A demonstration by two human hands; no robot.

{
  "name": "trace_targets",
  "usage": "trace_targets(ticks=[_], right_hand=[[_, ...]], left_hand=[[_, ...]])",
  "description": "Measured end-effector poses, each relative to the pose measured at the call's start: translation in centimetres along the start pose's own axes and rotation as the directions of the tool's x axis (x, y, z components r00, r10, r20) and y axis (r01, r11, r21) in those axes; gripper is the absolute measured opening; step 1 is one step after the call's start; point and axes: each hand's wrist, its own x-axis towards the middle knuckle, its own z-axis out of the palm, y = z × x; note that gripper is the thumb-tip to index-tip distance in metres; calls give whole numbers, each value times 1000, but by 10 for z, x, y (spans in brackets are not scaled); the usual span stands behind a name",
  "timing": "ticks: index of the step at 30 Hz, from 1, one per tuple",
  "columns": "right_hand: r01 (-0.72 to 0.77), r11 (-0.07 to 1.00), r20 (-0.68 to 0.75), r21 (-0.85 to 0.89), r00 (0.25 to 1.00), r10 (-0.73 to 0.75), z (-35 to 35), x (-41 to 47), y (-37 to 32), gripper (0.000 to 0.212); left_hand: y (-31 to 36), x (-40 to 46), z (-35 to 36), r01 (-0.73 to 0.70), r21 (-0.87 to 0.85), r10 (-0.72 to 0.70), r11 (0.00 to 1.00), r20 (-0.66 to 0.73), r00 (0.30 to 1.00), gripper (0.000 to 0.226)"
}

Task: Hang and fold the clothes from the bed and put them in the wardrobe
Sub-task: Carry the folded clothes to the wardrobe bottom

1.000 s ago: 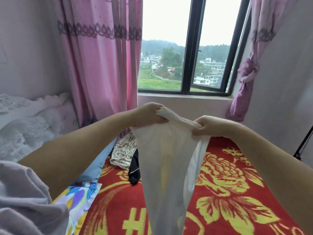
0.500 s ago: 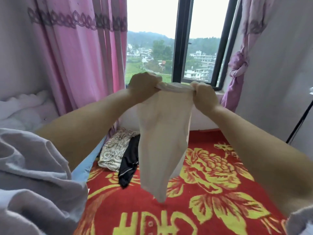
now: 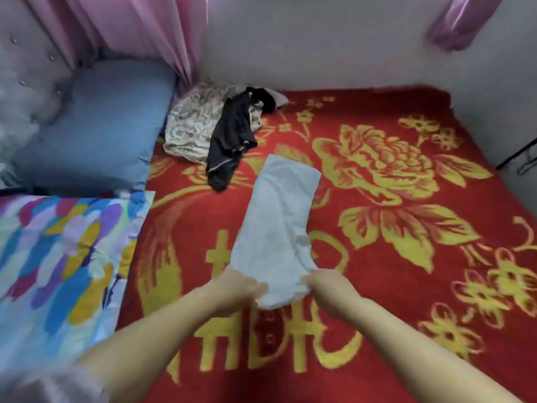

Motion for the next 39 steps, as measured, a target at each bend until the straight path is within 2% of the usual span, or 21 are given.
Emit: trace_targets(ticks=[2,5,7,9,10,13,15,18,19,20,21,23,26,28,29,31,32,34,35,38,39], right_hand=[[82,996,114,42,990,-87,84,-2,-9,47],[158,985,276,75,945,-173,168,-11,-22,48],[159,983,340,92,923,-181,199,-19,-29,48],[144,983,366,116,914,-177,220,-23,-32,52],[137,982,374,128,911,-175,226,-24,-32,54],[102,979,462,179,870,-175,225,-20,-38,55],[68,964,558,257,804,-205,215,-16,-44,43],[-46,912,699,408,659,-279,197,-7,-48,14],[-94,892,720,443,630,-291,190,-3,-45,14],[-141,870,723,473,626,-292,182,2,-40,18],[-186,847,709,498,650,-275,176,8,-31,23],[-287,788,640,544,749,-169,166,21,-11,26],[-388,681,450,621,888,96,166,44,19,14],[-430,647,335,630,902,273,172,57,27,10],[-451,632,301,630,892,337,177,61,27,12],[-486,611,280,625,870,405,186,66,23,13],[-500,605,287,619,862,419,190,65,21,12],[-521,602,313,606,851,421,194,62,20,16],[-530,596,326,603,846,423,191,62,23,20],[-534,570,264,625,831,489,170,78,54,22],[-518,567,226,640,833,506,161,90,70,21]], left_hand=[[30,-6,87,-6,-109,27,994,191,981,29],[67,-17,169,-36,-121,67,992,259,964,30],[86,-23,202,-40,-159,96,987,365,926,32],[95,-24,216,-31,-129,73,991,332,941,32],[98,-23,218,4,-164,59,986,374,925,32],[102,-11,224,88,-283,91,955,562,822,35],[98,-1,213,198,-405,166,893,703,692,29],[85,14,197,364,-535,323,762,802,503,15],[76,18,189,378,-529,341,760,819,461,14],[64,24,182,371,-519,336,770,824,456,13],[50,31,175,372,-515,316,772,819,478,13],[15,46,166,432,-525,228,734,789,571,12],[-37,68,165,575,-597,-26,559,680,732,26],[-52,82,172,600,-656,-235,457,562,793,21],[-53,87,178,613,-667,-350,423,504,790,16],[-44,91,194,651,-679,-550,341,417,723,8],[-36,89,202,665,-672,-624,325,376,685,10],[-17,81,211,688,-601,-707,406,270,653,29],[-8,79,211,670,-573,-716,472,194,670,35],[11,94,199,468,-591,-611,657,-53,790,36],[16,105,191,390,-612,-552,688,-94,828,34]])
